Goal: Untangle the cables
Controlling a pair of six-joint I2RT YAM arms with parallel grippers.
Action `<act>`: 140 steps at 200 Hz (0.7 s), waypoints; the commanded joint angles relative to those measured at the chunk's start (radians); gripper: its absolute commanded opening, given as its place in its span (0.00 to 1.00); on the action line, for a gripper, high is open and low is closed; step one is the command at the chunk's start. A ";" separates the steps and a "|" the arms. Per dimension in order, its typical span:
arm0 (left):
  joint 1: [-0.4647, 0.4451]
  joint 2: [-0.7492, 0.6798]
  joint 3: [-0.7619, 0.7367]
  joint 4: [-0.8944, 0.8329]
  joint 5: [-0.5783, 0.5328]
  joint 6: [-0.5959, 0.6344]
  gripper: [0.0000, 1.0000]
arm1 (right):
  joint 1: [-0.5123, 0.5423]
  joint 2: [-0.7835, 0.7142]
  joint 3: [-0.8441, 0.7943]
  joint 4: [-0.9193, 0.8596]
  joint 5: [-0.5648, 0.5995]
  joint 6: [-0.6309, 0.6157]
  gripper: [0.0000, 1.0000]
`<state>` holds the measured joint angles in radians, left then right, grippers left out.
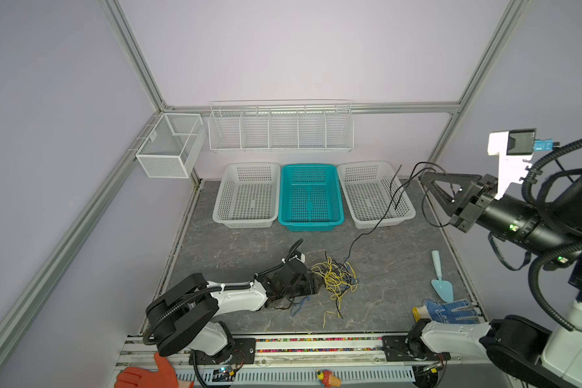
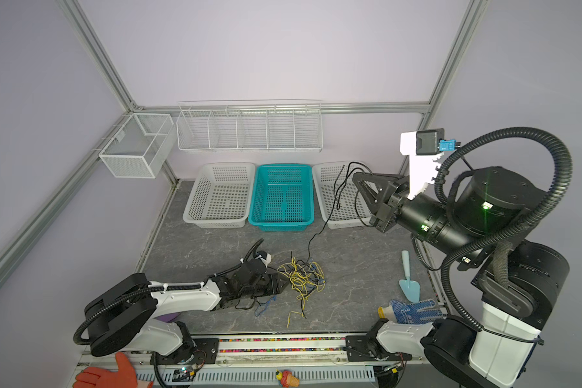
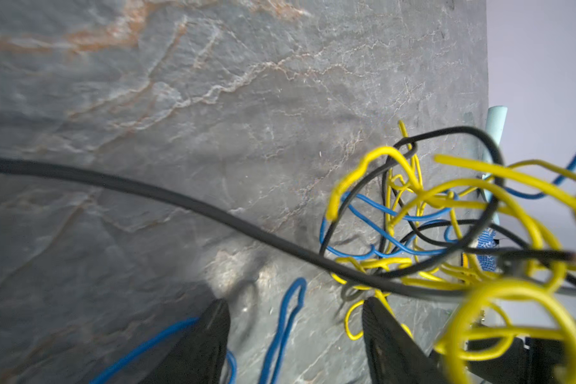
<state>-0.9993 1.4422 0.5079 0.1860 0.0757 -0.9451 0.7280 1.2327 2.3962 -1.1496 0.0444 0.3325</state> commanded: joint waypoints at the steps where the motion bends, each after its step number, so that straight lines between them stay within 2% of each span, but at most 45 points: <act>1: 0.005 -0.052 0.000 -0.008 -0.031 0.014 0.58 | 0.003 -0.044 -0.174 0.005 0.007 -0.001 0.06; 25: 0.004 -0.099 -0.007 -0.011 -0.045 0.015 0.48 | 0.002 -0.194 -0.536 0.114 0.011 0.016 0.08; 42: 0.005 -0.126 -0.006 -0.017 -0.046 0.017 0.45 | 0.001 -0.265 -0.697 0.155 0.025 0.022 0.11; 93: 0.005 -0.271 0.002 -0.060 -0.061 0.032 0.45 | 0.001 -0.366 -0.990 0.244 -0.037 0.046 0.14; 140: 0.005 -0.392 -0.018 -0.064 -0.066 0.052 0.47 | -0.001 -0.365 -1.221 0.360 -0.043 0.051 0.17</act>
<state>-0.9993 1.0901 0.5060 0.1341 0.0292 -0.9146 0.7280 0.8478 1.2694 -0.8993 0.0238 0.3706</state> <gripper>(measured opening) 0.464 0.170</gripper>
